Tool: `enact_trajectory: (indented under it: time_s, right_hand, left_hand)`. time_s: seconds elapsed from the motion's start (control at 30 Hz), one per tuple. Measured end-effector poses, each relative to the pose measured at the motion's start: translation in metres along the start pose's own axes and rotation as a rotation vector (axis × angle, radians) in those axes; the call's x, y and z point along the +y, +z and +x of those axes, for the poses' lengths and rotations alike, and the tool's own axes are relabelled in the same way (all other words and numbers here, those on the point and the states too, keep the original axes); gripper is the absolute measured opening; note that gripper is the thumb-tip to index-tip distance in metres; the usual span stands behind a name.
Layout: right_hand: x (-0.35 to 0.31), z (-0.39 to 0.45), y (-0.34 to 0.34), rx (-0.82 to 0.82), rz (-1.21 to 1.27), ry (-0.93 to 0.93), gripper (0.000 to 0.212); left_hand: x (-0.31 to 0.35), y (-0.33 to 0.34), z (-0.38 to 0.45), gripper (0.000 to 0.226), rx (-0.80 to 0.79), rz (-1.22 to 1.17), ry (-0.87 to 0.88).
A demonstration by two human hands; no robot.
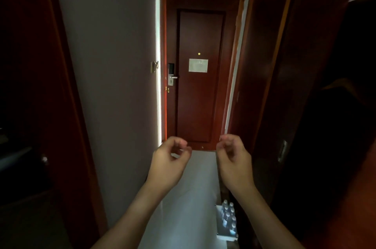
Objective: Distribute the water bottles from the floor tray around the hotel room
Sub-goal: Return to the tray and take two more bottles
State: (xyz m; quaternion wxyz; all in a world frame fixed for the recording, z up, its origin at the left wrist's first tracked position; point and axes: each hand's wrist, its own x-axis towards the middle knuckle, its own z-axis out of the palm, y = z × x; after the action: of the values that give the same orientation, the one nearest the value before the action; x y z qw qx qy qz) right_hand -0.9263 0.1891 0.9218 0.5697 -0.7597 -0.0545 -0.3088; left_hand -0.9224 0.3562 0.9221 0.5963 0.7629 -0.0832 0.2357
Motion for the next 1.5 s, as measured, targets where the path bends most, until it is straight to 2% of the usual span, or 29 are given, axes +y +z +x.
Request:
enact_trajectory:
  time_s: [0.23,0.4,0.63,0.87,1.03,1.23,1.37,1.5]
  right_hand:
    - [0.069,0.102,0.062,-0.005,0.006,0.017,0.020]
    - [0.119,0.189,0.107,0.015,-0.030,0.042,0.024]
    - [0.180,0.304,0.121,0.187,-0.138,0.091,0.022]
    - [0.269,0.377,0.136,0.269,-0.146,0.144,0.022]
    - [0.369,0.443,0.152,0.294,-0.100,0.225,0.022]
    - [0.483,0.511,0.165,0.333,-0.059,0.405,0.021]
    - [0.530,0.535,0.149,0.337,-0.137,0.516,0.021]
    - [0.572,0.538,0.103,0.556,-0.202,0.610,0.024]
  left_hand:
    - [-0.077,0.028,0.115,0.013,-0.013,-0.024,-0.004]
    - [-0.145,0.058,0.224,0.024,-0.072,-0.056,0.059]
    - [-0.196,0.140,0.364,0.020,-0.251,-0.109,0.100]
    - [-0.252,0.231,0.429,0.014,-0.377,-0.125,0.056]
    - [-0.317,0.290,0.487,0.020,-0.393,-0.049,0.045]
    - [-0.389,0.366,0.548,0.012,-0.466,0.061,-0.021]
    - [-0.422,0.426,0.555,0.014,-0.637,0.099,-0.087]
    - [-0.444,0.491,0.559,0.014,-0.821,0.059,-0.105]
